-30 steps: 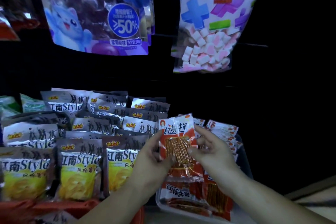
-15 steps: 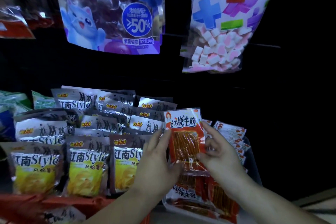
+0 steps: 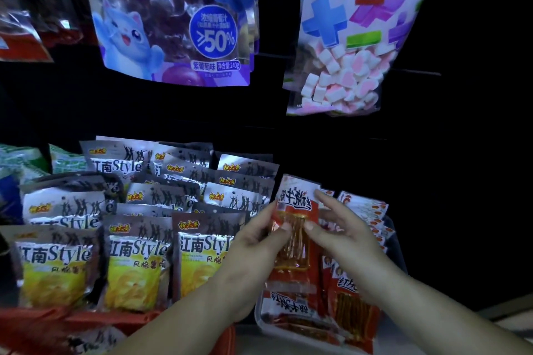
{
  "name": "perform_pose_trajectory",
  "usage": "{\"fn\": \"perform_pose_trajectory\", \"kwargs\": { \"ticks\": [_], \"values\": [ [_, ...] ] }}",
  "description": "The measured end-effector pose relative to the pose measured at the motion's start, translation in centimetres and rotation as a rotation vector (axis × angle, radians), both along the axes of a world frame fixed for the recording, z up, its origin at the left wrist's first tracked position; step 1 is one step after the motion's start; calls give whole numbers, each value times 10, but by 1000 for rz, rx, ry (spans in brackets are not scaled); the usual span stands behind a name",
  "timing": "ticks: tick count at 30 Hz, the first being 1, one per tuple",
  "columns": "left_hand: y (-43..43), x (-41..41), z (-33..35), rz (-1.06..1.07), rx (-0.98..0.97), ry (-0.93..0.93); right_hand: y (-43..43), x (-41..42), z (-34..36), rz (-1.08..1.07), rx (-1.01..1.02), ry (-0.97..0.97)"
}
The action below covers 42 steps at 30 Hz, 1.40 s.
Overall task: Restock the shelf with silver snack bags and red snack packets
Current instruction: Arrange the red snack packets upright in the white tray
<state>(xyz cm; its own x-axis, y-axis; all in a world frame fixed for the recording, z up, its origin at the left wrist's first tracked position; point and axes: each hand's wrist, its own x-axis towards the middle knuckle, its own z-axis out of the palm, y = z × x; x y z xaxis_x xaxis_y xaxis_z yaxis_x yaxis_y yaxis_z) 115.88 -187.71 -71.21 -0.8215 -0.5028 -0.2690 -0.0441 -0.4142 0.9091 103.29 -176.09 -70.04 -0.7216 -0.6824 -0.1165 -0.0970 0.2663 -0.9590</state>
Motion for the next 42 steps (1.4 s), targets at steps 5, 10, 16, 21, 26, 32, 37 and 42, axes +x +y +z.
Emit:
{"fn": "perform_pose_trajectory", "kwargs": {
  "ticks": [5,10,16,21,26,32,37,42],
  "values": [
    [-4,0,-12,135,-198,-85,2,-2,-5,-68,25,78],
    [-1,3,-19,62,-286,-122,4,-3,-7,-62,-1,154],
    [0,4,-20,104,-445,-132,9,-9,-20,-35,91,234],
    [5,2,-22,120,-450,-77,11,-15,-24,-72,163,385],
    [18,0,-30,68,-981,5,-5,-12,3,-28,-92,-149],
    [8,-4,-53,-91,-991,-87,-3,-33,-29,-141,226,171],
    [-10,-5,-73,4,-935,-199,2,-43,-48,160,338,158],
    [-15,-8,-81,67,-984,-273,5,-45,-60,509,640,78]
  ]
}}
